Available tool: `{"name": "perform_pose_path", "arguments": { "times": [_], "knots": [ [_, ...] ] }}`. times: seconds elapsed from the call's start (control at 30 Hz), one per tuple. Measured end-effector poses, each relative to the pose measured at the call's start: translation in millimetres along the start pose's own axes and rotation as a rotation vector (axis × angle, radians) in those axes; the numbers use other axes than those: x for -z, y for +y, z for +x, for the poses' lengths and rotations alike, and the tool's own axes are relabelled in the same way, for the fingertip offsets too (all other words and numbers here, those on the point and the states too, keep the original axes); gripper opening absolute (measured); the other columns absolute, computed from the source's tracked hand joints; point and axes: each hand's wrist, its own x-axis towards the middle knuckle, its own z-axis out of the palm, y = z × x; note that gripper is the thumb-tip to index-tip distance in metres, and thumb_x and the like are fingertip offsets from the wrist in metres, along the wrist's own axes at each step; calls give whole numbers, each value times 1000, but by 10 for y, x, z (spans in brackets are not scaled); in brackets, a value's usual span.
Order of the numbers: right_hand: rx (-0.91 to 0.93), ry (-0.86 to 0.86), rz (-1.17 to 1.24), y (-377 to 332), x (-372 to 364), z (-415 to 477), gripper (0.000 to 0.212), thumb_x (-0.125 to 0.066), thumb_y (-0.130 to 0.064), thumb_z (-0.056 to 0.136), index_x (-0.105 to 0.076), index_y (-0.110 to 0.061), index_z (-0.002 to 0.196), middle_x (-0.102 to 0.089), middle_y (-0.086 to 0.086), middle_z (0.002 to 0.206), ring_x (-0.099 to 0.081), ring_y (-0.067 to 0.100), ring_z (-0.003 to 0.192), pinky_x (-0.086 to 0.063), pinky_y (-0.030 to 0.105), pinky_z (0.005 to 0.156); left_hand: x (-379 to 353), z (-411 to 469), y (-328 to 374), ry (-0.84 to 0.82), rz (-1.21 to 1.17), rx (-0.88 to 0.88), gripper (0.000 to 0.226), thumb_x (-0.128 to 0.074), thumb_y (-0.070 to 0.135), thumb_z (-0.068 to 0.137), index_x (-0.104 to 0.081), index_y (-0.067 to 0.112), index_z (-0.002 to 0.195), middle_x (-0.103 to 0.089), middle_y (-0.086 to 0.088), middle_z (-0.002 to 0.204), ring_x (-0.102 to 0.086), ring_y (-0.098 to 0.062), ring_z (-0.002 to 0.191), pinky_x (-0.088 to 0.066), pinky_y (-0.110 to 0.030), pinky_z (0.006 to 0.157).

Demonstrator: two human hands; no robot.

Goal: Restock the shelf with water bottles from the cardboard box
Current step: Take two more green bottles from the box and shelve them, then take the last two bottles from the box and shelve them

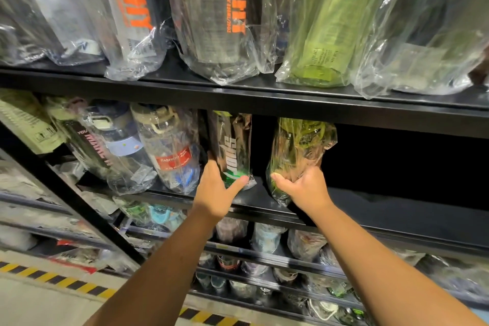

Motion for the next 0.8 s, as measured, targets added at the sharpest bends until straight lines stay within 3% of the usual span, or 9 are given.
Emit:
{"name": "perform_pose_path", "arguments": {
  "times": [0.1, 0.17, 0.33, 0.4, 0.43, 0.47, 0.53, 0.63, 0.8],
  "knots": [
    [-1, 8, 17, 53, -18, 10, 40, -87, -29, 77, -50, -29, 59, -52, -21, 46, -51, -2, 50, -39, 16, 54, -52, -253, -23, 36, 178, -23, 117, -45, 85, 79, -25, -3, 154, -36, -21, 155, -36, -34, 143, -32, -50, 118],
    [7, 10, 34, 64, -20, 8, 40, -87, -28, 77, -50, -28, 61, -50, -18, 48, -51, -2, 50, -38, 16, 54, -73, -419, -105, 49, 491, -112, 115, -30, 87, 85, -35, -11, 147, -45, -25, 146, -44, -41, 133, -35, -55, 112],
    [-13, 2, -163, -34, 59, -51, 50, -78, -58, 74, -51, -16, 80, -46, -13, 58, -50, 5, 52, -34, 15, 51, -73, -735, -349, 4, 847, -215, 92, -28, 77, 90, -28, 12, 155, -33, -14, 160, -25, -36, 149, -11, -52, 118],
    [-76, 29, -425, -33, 90, -144, 74, -62, -80, 65, -45, -13, 91, -46, -7, 70, -56, 21, 70, -46, 31, 64, -60, -767, -382, -7, 893, -233, 90, -33, 75, 87, -28, 15, 155, -30, -12, 162, -23, -35, 150, -13, -53, 118],
    [-123, 8, -563, -18, 99, -212, 81, -58, -85, 66, -47, -12, 100, -52, -1, 85, -59, 28, 91, -50, 44, 82, -57, -776, -383, -12, 902, -229, 90, -34, 74, 87, -28, 15, 155, -29, -11, 162, -22, -35, 151, -14, -54, 118],
    [-182, -36, -688, 3, 106, -296, 89, -55, -86, 70, -47, -11, 116, -55, 5, 108, -53, 32, 116, -40, 56, 103, -58, -780, -385, -12, 905, -227, 90, -35, 74, 87, -29, 15, 155, -28, -11, 162, -21, -36, 151, -14, -55, 119],
    [-226, -125, -887, 84, 93, -496, 103, -40, -87, 81, -29, -13, 151, -35, 7, 153, -23, 29, 148, -11, 67, 116, -71, -792, -388, -16, 908, -219, 91, -35, 73, 87, -30, 14, 156, -26, -13, 163, -20, -37, 151, -12, -56, 119],
    [-186, -168, -1014, 186, 47, -709, 96, -7, -81, 90, -2, -18, 162, -1, 0, 169, 6, 25, 155, 2, 71, 116, -105, -797, -409, -19, 918, -216, 92, -35, 72, 88, -26, 12, 156, -22, -16, 164, -15, -40, 152, -7, -57, 120],
    [-259, -174, -1030, 161, -3, -812, 90, 1, -80, 89, 5, -27, 161, 10, -6, 169, 14, 23, 155, 8, 71, 115, -31, -808, -504, -58, 925, -317, 91, -47, 67, 88, -27, 11, 157, -22, -18, 163, -14, -42, 152, -7, -60, 120]
  ]
}}
